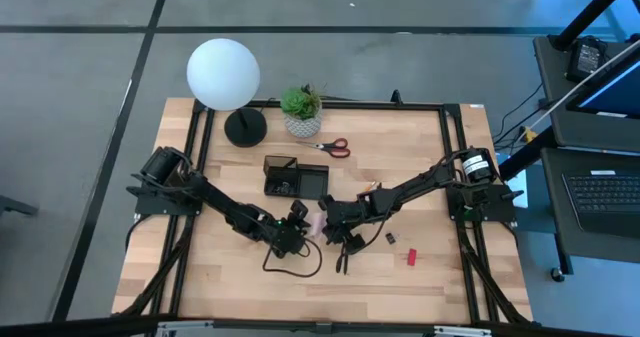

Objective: Pick and place office supplies into organizer
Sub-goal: Put the white notepad into the black desk organizer

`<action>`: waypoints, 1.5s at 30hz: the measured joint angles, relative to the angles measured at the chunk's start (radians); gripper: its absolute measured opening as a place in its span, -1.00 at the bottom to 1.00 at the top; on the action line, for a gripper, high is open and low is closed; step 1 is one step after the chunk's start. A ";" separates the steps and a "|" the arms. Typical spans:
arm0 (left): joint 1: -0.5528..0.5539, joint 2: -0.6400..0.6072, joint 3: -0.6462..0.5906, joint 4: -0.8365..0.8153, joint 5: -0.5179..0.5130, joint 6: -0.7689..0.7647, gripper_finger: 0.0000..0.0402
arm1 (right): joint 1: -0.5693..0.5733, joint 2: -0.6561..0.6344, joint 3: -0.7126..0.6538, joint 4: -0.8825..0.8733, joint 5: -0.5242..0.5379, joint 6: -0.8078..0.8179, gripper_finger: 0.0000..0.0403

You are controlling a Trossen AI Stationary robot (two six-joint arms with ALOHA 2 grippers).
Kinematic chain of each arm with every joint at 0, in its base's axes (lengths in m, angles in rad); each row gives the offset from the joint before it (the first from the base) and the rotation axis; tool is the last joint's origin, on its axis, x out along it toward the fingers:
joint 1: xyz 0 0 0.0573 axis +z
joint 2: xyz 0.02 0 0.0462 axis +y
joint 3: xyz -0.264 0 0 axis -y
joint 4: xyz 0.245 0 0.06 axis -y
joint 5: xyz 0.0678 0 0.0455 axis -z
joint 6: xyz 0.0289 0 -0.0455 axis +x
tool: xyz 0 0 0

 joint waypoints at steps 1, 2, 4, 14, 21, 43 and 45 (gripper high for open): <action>0.000 0.000 0.000 0.000 0.000 -0.002 -0.35 | 0.000 0.000 0.000 0.000 0.000 0.000 -0.98; 0.000 0.000 0.000 0.001 0.000 -0.002 -0.33 | 0.000 0.000 0.000 0.000 0.000 0.000 -0.98; 0.000 0.000 0.000 0.005 -0.001 0.009 -0.27 | 0.000 0.000 0.000 0.000 0.001 0.000 -0.98; 0.000 0.004 -0.003 0.046 -0.078 0.031 -0.14 | 0.000 0.000 0.000 0.000 0.002 0.000 -0.98; 0.002 0.007 -0.006 0.076 -0.184 -0.001 -0.16 | -0.001 0.001 0.001 0.006 0.007 0.000 -0.98; 0.003 0.003 -0.005 0.085 -0.196 0.054 -0.63 | -0.001 0.001 0.000 0.010 0.004 0.000 -0.98; 0.003 0.003 -0.005 0.085 -0.191 0.067 -0.69 | -0.001 0.001 0.000 0.010 0.003 0.000 -0.98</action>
